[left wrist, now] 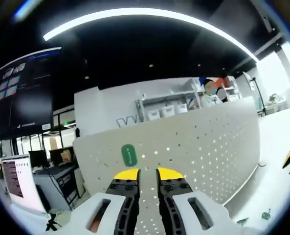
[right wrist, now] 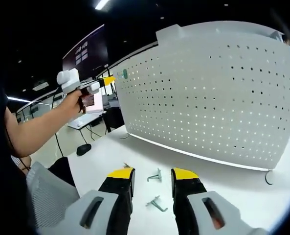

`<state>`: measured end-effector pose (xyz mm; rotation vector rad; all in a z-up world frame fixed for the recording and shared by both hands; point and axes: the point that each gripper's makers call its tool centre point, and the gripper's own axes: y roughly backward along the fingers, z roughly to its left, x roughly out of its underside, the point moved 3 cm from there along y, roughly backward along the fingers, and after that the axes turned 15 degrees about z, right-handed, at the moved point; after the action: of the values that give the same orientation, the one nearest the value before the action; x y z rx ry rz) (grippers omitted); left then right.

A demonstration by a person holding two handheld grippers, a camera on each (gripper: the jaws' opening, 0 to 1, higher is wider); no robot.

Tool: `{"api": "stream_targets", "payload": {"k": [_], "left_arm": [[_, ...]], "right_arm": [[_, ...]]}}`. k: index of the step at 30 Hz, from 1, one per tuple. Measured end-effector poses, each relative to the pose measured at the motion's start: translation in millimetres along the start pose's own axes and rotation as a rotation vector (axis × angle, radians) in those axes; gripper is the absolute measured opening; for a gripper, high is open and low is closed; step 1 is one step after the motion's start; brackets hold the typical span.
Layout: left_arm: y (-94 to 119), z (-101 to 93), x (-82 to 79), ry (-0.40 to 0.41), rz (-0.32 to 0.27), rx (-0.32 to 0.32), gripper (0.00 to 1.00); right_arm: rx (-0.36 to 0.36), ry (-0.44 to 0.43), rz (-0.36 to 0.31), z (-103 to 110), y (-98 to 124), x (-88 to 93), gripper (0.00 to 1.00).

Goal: Insert the hook assembly into the mounting plate slot until the hook locks in place.

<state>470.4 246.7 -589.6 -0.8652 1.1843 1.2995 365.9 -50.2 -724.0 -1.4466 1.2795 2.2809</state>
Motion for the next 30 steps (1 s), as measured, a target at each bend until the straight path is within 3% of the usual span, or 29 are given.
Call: {"api": "stream_targets", "payload": {"k": [19,30], "left_arm": [[11.3,-105.7,54.1,0.009,0.141,0.268,0.15],[13.8,-172.7,87.1,-0.065,0.251,0.443,0.14]], "right_arm": [[0.013,-0.013,-0.008,-1.9,7.1,6.1,0.28],[0.024,-0.023,-0.015,-3.8,11.6,9.4,0.28]]}}
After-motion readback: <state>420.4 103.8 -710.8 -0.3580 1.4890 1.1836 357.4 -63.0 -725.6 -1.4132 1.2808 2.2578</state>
